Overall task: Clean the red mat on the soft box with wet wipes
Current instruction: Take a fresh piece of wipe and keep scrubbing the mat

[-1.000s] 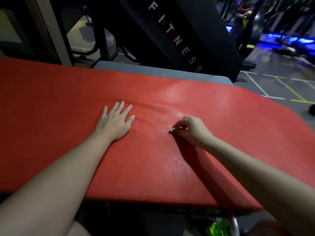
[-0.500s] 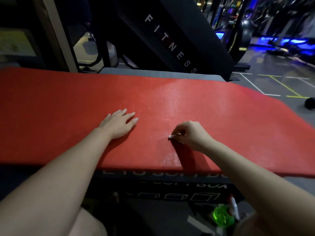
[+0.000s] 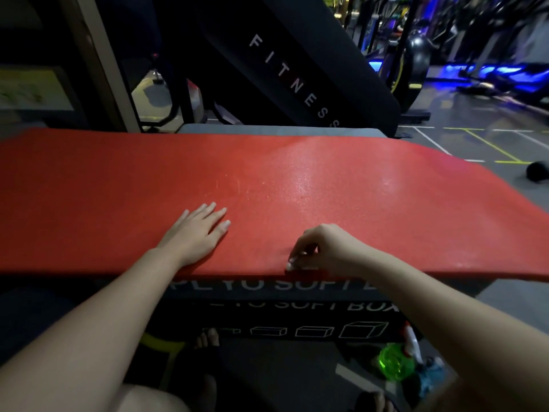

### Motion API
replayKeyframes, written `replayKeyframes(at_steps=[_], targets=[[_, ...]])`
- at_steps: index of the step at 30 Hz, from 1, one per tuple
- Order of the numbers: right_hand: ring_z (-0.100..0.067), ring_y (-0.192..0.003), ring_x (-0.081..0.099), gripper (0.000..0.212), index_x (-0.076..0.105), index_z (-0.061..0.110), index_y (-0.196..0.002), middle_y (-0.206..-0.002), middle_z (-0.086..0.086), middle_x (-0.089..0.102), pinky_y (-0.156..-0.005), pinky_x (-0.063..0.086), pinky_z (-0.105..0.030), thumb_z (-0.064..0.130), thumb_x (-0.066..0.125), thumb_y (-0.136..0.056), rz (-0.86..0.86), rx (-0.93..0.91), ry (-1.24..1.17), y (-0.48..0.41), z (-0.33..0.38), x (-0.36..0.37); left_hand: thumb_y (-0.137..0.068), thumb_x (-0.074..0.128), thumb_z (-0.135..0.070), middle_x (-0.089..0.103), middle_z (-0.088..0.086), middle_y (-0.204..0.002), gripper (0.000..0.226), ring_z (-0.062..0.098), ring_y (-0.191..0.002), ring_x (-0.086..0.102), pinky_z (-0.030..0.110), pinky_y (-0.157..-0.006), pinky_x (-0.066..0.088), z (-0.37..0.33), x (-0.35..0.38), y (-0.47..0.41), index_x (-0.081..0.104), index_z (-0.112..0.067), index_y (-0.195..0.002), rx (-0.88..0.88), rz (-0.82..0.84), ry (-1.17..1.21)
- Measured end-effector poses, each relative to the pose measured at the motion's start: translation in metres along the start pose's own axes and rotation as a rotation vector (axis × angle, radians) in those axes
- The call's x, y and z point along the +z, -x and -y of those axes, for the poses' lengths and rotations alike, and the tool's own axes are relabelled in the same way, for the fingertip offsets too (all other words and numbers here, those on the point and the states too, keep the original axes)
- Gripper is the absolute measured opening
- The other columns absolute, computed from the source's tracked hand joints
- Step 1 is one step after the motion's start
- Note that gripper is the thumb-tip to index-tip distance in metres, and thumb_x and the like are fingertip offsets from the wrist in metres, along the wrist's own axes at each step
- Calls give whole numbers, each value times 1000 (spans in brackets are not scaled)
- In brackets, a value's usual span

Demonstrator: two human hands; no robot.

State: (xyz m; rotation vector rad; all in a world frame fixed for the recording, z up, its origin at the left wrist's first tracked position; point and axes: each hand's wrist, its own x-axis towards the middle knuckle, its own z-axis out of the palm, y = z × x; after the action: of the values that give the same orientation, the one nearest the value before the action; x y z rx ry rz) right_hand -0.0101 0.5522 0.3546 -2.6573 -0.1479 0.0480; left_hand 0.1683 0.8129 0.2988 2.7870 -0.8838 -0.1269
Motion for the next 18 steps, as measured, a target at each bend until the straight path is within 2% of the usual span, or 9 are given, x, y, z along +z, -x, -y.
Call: replayKeyframes(at_steps=[3,5,9,11,13,15,18], targets=[[-12,-83,60,20,78,21,-96,-92,3,68,-72,46,-23,34,77,-81,-166,55,9,-14,-3,1,-106,23,-58,14,-5,-170,60,11,-157,7,39,-128,2,-3,-1,4,25,-34,-161,-1,-12,1],[-11,-83,60,20,78,21,-95,-91,4,67,-72,46,-23,35,77,-81,-201,83,7,-24,-4,0,-106,24,-56,15,-5,-170,59,11,-157,8,39,-128,3,-4,-2,4,26,-34,-161,-4,-21,1],[-6,-83,64,16,78,30,-92,-89,11,73,-73,54,-27,40,78,-80,34,104,-8,-33,-13,-13,-106,26,-58,14,-8,-170,59,9,-156,6,39,-128,1,-1,-2,-1,24,-37,-161,7,-17,0],[-1,-82,63,15,78,33,-91,-87,14,72,-71,52,-24,43,77,-79,66,83,-20,-36,-21,-14,-105,25,-60,10,-9,-170,60,7,-156,3,39,-128,-1,1,-2,-5,21,-39,-161,14,-11,1],[0,-78,61,14,77,33,-89,-84,15,70,-67,48,-22,43,78,-78,-27,79,-25,-47,-31,-11,-104,25,-61,7,-10,-171,61,6,-156,0,40,-128,-2,2,-3,-10,19,-40,-161,28,6,3],[-5,-76,60,13,77,29,-89,-83,13,67,-68,45,-24,36,80,-79,-177,73,-14,-65,-41,-8,-104,27,-62,9,-12,-170,60,6,-156,2,39,-128,-1,4,-5,-15,21,-41,-160,42,14,-2],[-11,-78,60,15,77,26,-87,-84,7,65,-71,45,-26,37,80,-79,-328,93,-14,-93,-55,-3,-105,33,-58,31,-10,-164,54,10,-152,23,36,-124,18,8,-14,-24,38,-38,-154,87,-79,-50]])
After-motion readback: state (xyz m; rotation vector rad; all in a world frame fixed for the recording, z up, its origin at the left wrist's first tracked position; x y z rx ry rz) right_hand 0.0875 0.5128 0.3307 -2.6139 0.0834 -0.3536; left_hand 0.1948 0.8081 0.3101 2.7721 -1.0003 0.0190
